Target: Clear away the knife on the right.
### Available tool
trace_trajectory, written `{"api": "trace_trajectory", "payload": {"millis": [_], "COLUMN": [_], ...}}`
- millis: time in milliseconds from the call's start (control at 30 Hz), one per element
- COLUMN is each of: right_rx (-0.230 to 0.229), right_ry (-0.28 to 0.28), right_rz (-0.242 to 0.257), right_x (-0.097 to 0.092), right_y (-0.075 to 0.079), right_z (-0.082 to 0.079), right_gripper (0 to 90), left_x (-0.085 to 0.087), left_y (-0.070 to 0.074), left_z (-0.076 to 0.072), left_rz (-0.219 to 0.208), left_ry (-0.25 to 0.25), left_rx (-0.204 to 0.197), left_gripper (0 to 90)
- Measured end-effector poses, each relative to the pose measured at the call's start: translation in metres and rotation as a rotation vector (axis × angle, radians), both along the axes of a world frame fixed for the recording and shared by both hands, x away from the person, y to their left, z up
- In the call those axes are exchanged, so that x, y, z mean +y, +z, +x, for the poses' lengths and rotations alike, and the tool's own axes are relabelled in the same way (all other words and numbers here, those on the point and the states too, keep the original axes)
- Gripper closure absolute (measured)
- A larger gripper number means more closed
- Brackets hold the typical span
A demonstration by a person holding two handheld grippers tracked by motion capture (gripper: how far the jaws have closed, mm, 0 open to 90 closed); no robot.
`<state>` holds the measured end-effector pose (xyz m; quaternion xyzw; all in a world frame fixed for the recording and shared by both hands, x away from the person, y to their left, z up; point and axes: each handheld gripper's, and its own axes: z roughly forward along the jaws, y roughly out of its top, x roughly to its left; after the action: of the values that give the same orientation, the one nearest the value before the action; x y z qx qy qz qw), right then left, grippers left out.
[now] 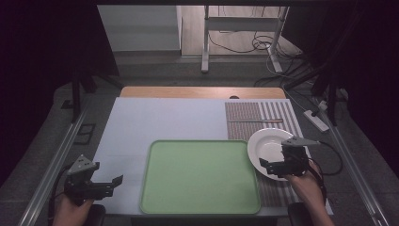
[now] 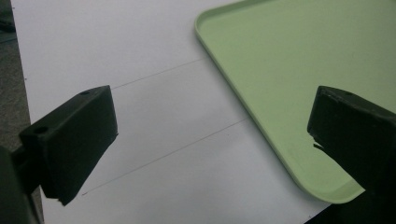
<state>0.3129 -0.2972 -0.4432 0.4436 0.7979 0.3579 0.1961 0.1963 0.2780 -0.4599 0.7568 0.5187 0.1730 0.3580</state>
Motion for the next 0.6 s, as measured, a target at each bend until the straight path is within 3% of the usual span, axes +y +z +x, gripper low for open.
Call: {"api": "trace_trajectory", "payload": {"millis": [100, 500, 600], "right_rx": [0.003, 0.055, 0.056], "right_ry": [0.005, -0.04, -0.04], "right_rz": [-0.013, 0.03, 0.012], "right_x": [0.001, 0.006, 0.008], "right_y": [-0.001, -0.006, -0.006], "right_z": [0.008, 0.037, 0.044], "right_gripper": [0.0, 0.0, 0.0], "left_x": [0.0, 0.0, 0.0], "left_y": [0.0, 0.0, 0.0], "left_z": [0.0, 0.0, 0.0], "left_rz": [-0.001, 0.001, -0.001], "left_ry": [0.001, 0.002, 0.003], "left_rx": [0.0, 0.001, 0.001], "left_gripper": [1.8, 1.7, 1.7]}}
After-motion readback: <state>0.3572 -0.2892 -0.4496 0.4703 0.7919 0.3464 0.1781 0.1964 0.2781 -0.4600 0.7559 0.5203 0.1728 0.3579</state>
